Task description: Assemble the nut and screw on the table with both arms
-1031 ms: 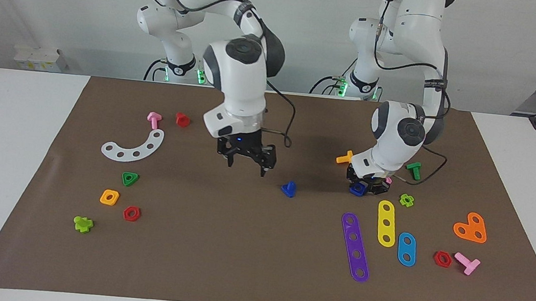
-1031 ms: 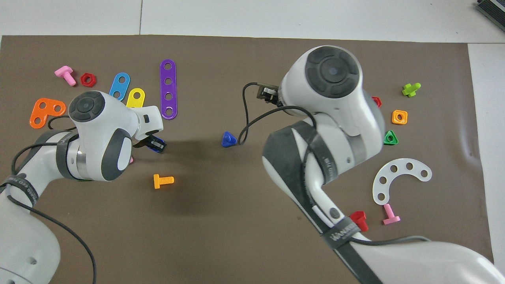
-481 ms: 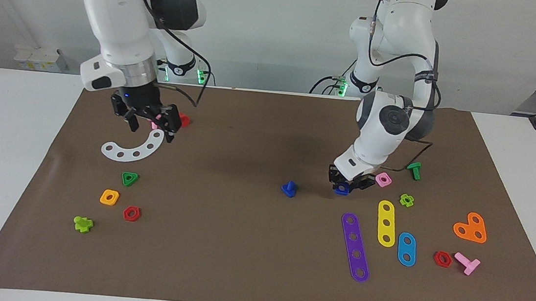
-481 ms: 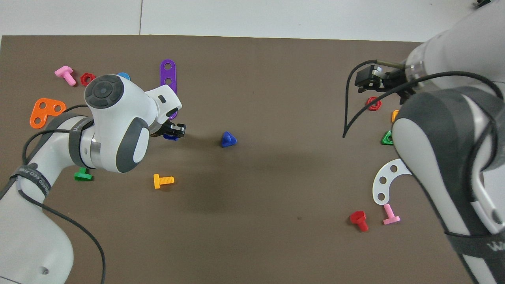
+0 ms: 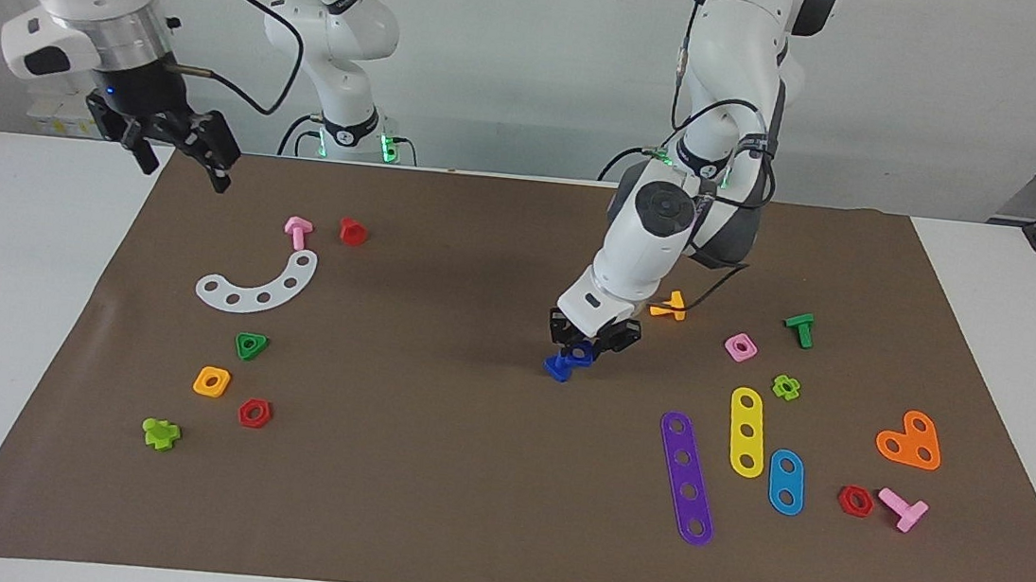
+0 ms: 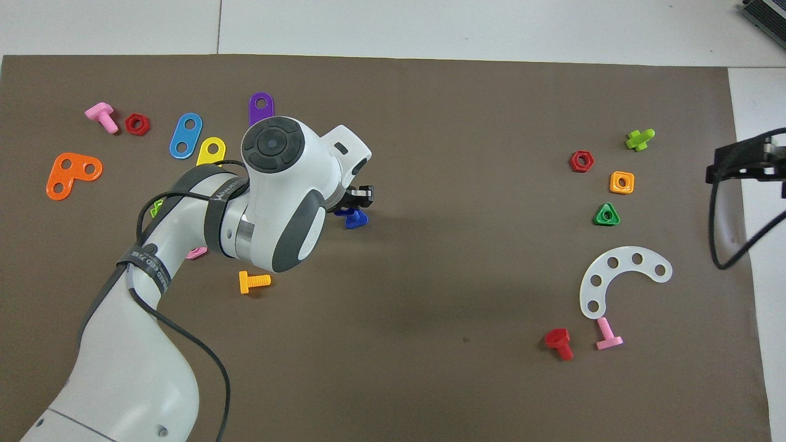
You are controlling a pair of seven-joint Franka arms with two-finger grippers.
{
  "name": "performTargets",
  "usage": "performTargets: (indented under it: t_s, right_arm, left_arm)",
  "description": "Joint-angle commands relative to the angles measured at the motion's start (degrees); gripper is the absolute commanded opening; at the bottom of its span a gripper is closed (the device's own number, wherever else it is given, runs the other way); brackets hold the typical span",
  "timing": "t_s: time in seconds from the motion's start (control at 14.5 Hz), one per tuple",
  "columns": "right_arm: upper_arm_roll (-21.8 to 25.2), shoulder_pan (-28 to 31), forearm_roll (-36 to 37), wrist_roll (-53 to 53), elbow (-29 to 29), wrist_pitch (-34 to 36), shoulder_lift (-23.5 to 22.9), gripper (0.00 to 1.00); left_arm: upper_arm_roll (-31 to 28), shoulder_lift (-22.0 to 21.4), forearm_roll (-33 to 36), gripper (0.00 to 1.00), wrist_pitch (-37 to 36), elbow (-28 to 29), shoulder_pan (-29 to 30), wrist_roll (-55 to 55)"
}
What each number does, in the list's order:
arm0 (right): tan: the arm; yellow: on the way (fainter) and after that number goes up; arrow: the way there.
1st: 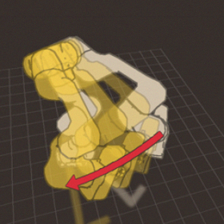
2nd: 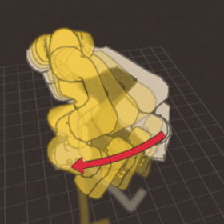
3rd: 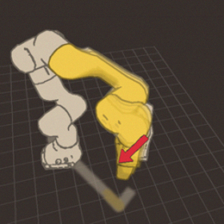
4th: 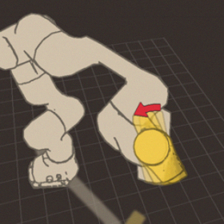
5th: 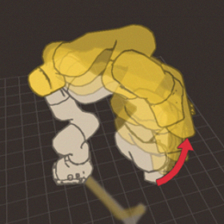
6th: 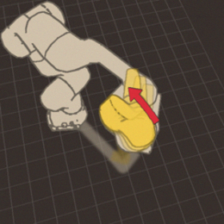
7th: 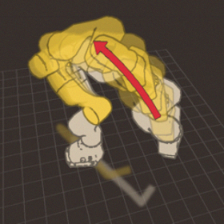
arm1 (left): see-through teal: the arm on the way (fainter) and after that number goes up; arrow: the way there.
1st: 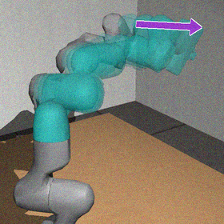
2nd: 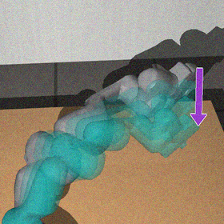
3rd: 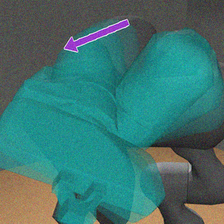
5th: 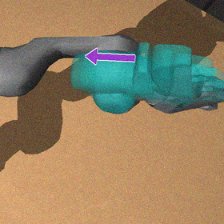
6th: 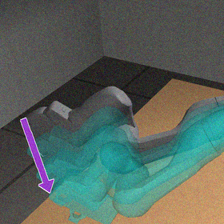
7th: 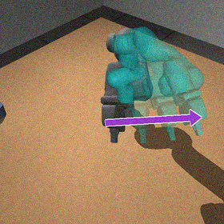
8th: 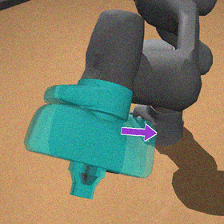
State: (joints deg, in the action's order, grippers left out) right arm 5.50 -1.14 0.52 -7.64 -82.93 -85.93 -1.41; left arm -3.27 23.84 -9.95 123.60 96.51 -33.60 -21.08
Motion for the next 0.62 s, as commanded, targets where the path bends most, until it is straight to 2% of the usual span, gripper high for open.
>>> performTargets:
  t_s: [0.0,0.55]
  right_arm:
    - [-0.84,3.08,-0.08,4.38,-1.62,2.86,2.38,1.00]
    - [-1.45,2.37,0.27,4.57,-3.11,4.45,2.90,1.00]
  left_arm:
    - [-1.13,2.09,-1.74,0.00,-1.26,-2.12,-1.82,-0.98]
    - [-1.22,2.00,-1.39,0.00,-2.66,0.16,-2.00,-0.98]
